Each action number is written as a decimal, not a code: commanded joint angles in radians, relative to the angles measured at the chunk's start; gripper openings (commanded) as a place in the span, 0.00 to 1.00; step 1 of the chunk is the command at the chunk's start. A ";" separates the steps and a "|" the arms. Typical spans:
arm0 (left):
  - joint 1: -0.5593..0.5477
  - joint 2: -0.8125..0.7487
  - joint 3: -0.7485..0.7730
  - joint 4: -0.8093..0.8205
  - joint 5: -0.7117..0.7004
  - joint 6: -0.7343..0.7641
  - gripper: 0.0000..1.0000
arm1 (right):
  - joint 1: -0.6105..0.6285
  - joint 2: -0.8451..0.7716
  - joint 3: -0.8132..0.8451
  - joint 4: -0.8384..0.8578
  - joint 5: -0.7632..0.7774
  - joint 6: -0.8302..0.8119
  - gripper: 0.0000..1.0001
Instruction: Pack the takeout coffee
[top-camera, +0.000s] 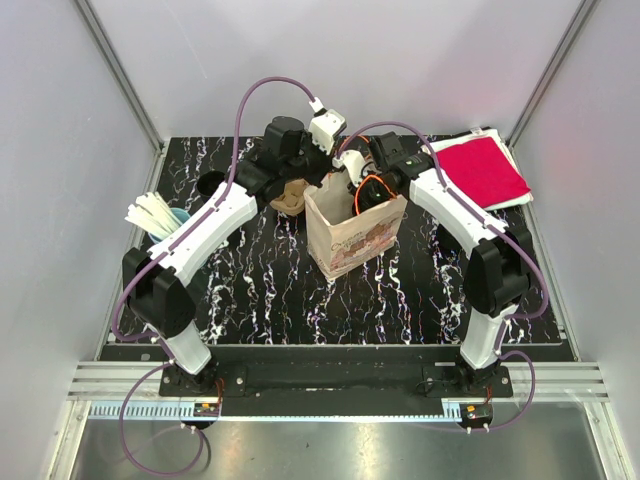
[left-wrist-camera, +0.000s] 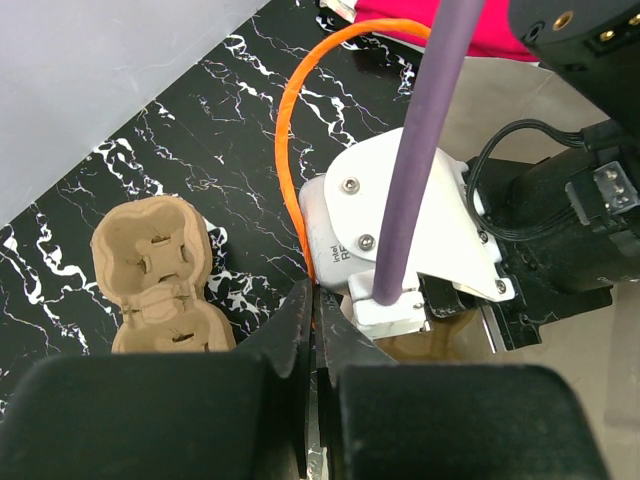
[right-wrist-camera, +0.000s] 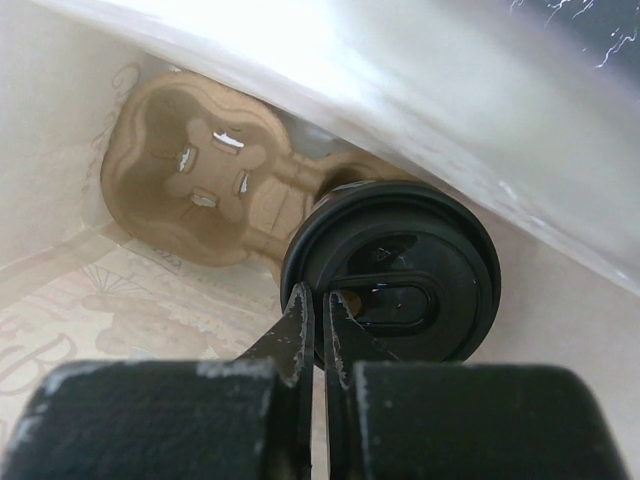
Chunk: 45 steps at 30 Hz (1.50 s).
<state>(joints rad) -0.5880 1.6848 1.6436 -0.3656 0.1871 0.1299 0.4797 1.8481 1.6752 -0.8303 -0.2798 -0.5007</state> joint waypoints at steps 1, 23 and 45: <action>-0.004 -0.019 0.038 0.020 0.025 -0.006 0.00 | 0.007 0.007 -0.003 0.037 -0.021 -0.015 0.00; -0.004 -0.020 0.039 0.019 0.026 -0.006 0.00 | 0.008 0.022 -0.020 0.049 -0.029 -0.018 0.00; -0.004 -0.023 0.038 0.017 0.029 -0.006 0.00 | 0.005 0.034 -0.032 0.065 0.001 -0.025 0.00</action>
<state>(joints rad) -0.5838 1.6848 1.6436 -0.3691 0.1860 0.1299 0.4782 1.8645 1.6524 -0.7879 -0.2783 -0.5018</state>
